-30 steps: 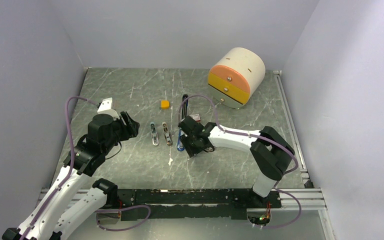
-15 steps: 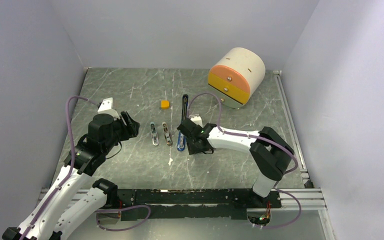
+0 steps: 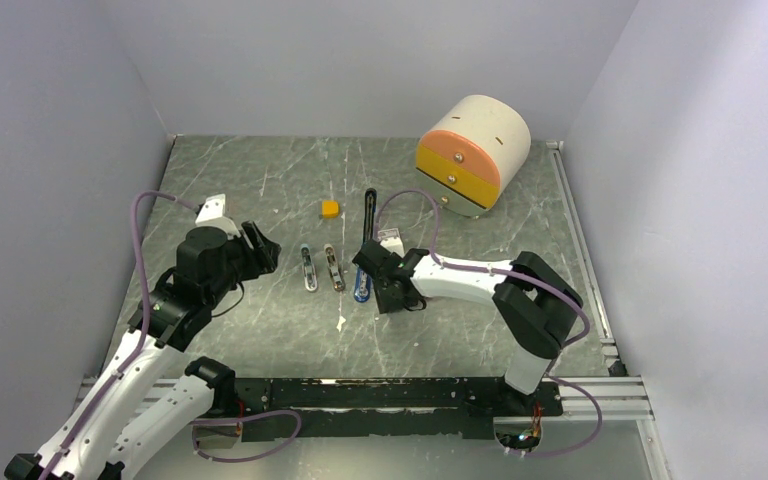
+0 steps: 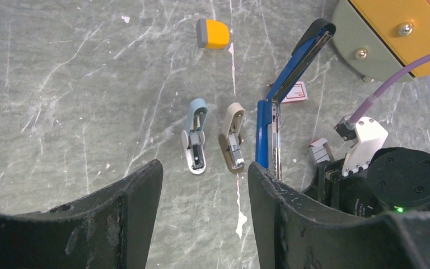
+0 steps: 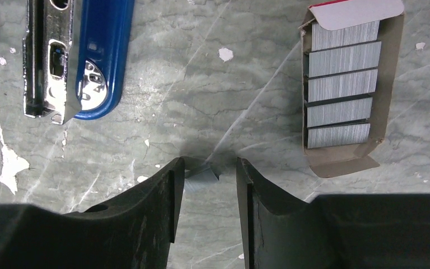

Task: Load the staples into the stapler

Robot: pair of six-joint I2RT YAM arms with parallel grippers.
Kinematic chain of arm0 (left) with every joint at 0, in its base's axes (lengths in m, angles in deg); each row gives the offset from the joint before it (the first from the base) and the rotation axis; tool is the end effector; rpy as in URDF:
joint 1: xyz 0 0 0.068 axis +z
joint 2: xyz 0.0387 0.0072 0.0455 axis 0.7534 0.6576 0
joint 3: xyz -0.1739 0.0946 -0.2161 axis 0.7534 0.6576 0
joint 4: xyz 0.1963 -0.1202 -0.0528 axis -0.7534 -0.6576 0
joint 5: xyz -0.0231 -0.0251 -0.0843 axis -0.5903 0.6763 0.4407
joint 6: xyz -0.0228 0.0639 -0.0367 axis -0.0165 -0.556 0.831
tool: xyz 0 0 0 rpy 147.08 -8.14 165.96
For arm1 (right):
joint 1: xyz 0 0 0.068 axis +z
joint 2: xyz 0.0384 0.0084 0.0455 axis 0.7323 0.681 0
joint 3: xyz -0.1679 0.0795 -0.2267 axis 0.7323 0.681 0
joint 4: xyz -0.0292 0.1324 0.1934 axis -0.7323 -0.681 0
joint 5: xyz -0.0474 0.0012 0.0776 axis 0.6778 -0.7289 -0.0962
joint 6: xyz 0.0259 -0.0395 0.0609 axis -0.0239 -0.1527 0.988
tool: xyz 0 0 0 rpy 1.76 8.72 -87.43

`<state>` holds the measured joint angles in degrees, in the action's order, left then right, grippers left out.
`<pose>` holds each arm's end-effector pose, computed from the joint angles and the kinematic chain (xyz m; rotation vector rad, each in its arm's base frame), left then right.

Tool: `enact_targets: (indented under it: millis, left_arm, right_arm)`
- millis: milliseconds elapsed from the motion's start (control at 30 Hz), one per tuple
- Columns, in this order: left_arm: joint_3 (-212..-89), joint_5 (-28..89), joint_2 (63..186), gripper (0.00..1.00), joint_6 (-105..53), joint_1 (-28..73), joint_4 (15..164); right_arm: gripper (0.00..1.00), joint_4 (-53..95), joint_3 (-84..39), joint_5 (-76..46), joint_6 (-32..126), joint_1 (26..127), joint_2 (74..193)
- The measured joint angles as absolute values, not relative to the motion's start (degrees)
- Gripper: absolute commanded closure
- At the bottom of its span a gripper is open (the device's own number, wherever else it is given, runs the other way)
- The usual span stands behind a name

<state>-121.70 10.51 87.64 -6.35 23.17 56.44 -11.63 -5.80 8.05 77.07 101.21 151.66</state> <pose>0.1253 -0.0455 0.3095 -0.2299 2.0216 -0.4268 0.1952 0.2409 0.1690 -0.3577 2.7258 0.0389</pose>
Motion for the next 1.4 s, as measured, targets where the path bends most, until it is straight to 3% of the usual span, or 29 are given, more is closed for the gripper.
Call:
enact_targets:
  millis: [300, 533, 800, 1400]
  left_arm:
    - [-121.3, 11.7, 89.2, 0.38, -6.3, 23.2, 57.4]
    - [-121.2, 12.1, 89.5, 0.38, -6.3, 23.2, 57.8]
    - [-121.2, 12.3, 90.1, 0.38, -6.3, 23.2, 58.3]
    - [-121.2, 12.3, 90.1, 0.38, -6.3, 23.2, 58.3]
  right_arm:
    - [0.54, -12.0, -3.4, 5.2, 75.9, 101.2, 149.6]
    - [0.66, -11.6, -2.0, 3.8, 75.2, 101.2, 148.4]
    - [0.60, -9.3, -2.1, 2.7, 73.3, 101.2, 148.4]
    - [0.79, -9.0, -3.6, 3.5, 71.8, 101.0, 150.0]
